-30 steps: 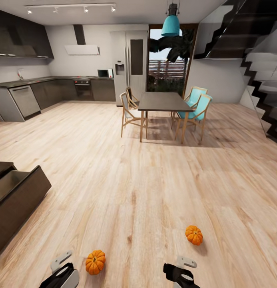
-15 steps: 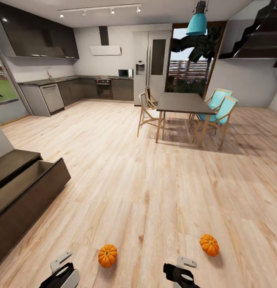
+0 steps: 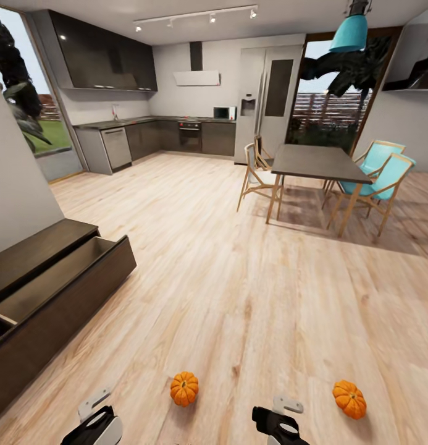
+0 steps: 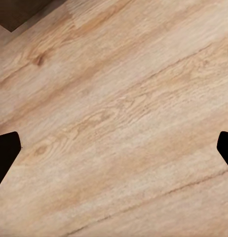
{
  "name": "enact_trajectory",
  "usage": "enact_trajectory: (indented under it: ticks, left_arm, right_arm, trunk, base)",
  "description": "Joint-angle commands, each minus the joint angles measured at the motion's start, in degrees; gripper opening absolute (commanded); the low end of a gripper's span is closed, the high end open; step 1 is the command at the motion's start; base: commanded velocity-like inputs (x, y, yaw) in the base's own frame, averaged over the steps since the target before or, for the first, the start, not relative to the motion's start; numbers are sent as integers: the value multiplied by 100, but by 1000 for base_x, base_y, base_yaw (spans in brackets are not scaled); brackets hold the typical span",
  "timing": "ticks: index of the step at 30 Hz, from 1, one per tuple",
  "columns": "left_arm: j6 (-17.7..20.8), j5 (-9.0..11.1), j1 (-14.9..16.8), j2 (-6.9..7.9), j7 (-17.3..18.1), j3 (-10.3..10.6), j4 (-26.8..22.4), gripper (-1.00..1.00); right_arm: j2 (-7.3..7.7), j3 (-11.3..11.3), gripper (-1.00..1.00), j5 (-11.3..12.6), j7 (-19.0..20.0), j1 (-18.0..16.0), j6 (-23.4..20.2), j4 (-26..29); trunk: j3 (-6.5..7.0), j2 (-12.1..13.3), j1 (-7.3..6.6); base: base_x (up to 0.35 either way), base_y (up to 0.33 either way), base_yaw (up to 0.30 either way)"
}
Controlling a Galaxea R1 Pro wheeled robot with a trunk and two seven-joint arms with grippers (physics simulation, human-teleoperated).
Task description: Place each of the two pumpkins and all three candles from the living room inside a cabinet in the living room (use any cabinet), then make sure every cabinet is closed, and position the cauldron so it is next to a table in the living room.
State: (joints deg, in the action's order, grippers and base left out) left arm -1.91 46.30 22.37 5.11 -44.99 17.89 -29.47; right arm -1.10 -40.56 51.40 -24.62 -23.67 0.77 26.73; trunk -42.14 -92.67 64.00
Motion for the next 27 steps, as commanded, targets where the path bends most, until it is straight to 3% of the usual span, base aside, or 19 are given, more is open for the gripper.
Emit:
enact_trajectory:
  ticks: [1, 27]
  left_arm:
    - [-20, 54, 4, 8, -36, 48, -6, 100]
    - [-20, 54, 4, 8, -36, 48, -6, 100]
  right_arm:
    - [5, -48, 100, 45, -43, -6, 9, 7]
    - [5, -48, 100, 45, -47, -6, 2, 8]
  trunk:
    - [-5, -3, 0]
    - [-5, -3, 0]
  base:
    - [0, 0, 288]
    - [0, 0, 60]
